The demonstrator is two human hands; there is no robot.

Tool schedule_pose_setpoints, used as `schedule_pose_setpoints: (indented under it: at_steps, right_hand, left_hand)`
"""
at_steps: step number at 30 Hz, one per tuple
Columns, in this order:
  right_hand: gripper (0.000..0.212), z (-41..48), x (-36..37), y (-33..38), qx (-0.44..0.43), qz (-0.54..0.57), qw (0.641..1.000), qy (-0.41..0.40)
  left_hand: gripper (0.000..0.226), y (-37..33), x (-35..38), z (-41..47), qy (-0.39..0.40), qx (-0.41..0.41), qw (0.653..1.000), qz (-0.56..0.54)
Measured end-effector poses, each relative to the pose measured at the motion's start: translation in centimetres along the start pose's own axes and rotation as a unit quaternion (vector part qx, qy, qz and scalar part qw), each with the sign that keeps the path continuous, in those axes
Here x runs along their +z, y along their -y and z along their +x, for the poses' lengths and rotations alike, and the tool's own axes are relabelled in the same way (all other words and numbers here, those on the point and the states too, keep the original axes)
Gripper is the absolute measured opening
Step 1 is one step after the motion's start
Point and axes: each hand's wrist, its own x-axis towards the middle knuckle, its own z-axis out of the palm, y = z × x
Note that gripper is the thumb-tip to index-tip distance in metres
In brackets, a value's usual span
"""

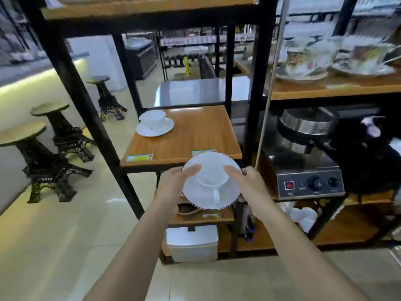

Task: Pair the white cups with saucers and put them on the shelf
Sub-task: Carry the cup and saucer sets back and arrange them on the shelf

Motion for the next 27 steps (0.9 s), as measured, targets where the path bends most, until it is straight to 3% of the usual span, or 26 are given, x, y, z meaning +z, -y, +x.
schedule_pose_setpoints:
  at_steps: [3, 7, 11, 15, 20, 27]
  right_hand:
    - [0.042, 4.7, 2.4, 1.8, -0.011, 0.005, 1.0, 0.023]
    - [0.033, 9.2, 5.4, 3.8, -0.002, 0.02, 1.0, 0.015]
    - [0.032, 13.0, 7.0, 5.6, 0.0, 0.001, 1.0, 0.006]
    - [0.033, 16.1, 7.8, 7.2, 0.001, 0.002, 1.0, -0.017]
    - [0.021, 19.4, 8.1, 7.9, 0.0, 0.031, 0.999, -0.043]
    - [0.052, 26.0, 7.7, 7.6, 0.039, -0.011, 0.996, -0.078]
  left_hand:
    - [0.04, -1.7, -0.8, 4.6, -0.019, -0.004, 1.0, -0.024]
    - [0.027, -3.6, -2.2, 9.8, -0.011, -0.02, 0.999, -0.049]
    - [0.049, -5.1, -2.6, 14.8, -0.015, -0.043, 0.998, -0.043]
    - [0.042, -6.4, -1.8, 19.5, -0.016, -0.041, 0.998, -0.04]
    - [0.056, -7.4, -0.5, 24.6, 0.025, -0.06, 0.998, -0.017]
    - [0.073, -8.6, 2.1, 29.7, 0.003, -0.072, 0.997, -0.004]
